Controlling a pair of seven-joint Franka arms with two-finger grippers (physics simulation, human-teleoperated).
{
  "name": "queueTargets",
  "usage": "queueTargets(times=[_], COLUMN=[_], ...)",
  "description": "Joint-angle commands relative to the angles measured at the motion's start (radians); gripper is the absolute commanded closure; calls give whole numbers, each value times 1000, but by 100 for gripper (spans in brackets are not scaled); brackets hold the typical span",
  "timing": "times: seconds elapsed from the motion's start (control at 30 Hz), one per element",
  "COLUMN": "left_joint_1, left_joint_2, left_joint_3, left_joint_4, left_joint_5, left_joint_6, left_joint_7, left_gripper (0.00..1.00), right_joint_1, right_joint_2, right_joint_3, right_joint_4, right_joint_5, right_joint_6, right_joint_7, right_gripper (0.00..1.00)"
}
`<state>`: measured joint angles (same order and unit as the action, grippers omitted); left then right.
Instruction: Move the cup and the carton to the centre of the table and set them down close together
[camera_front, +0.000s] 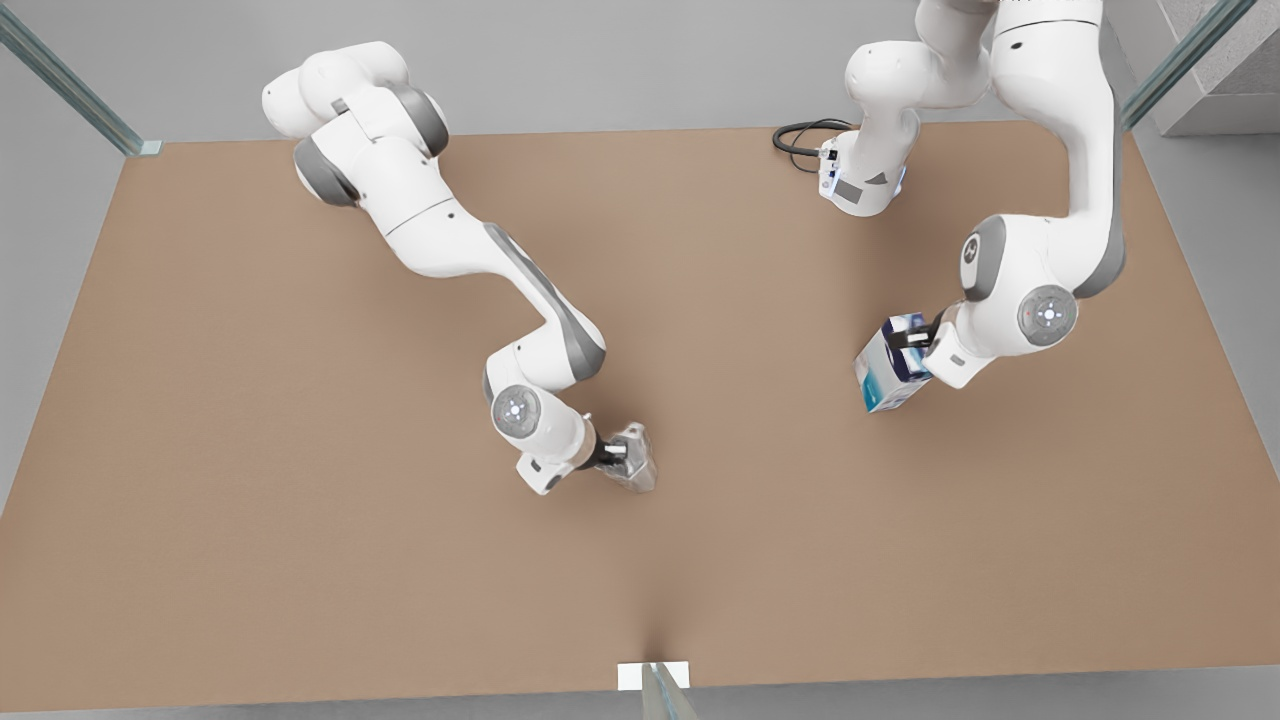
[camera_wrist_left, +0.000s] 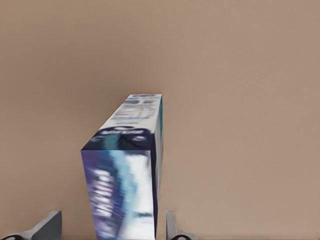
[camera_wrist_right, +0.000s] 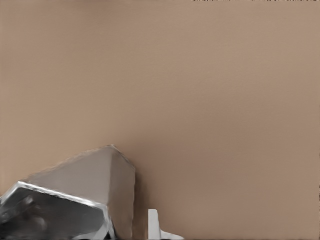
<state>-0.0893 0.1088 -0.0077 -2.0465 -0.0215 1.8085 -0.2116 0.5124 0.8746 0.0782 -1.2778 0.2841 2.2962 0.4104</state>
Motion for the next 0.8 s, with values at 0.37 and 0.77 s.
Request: queueTargets(times=[0.37,0.77], left_joint_1=[-9,-9], left_joint_2=[66,51], left_joint_3=[0,2], left_joint_4=[-35,-14], left_joint_5=[-2,-29], left_joint_6=[68,83], left_joint_7=[6,-149], left_gripper=[24,33], right_joint_1=[-23,-308], right_joint_2=[-88,-632], right_joint_3=[0,-153], right_joint_4=[-5,-198], right_joint_5=[6,-246], right_joint_6=[-79,-553], right_joint_7=[-2,-133], right_gripper=[0,0])
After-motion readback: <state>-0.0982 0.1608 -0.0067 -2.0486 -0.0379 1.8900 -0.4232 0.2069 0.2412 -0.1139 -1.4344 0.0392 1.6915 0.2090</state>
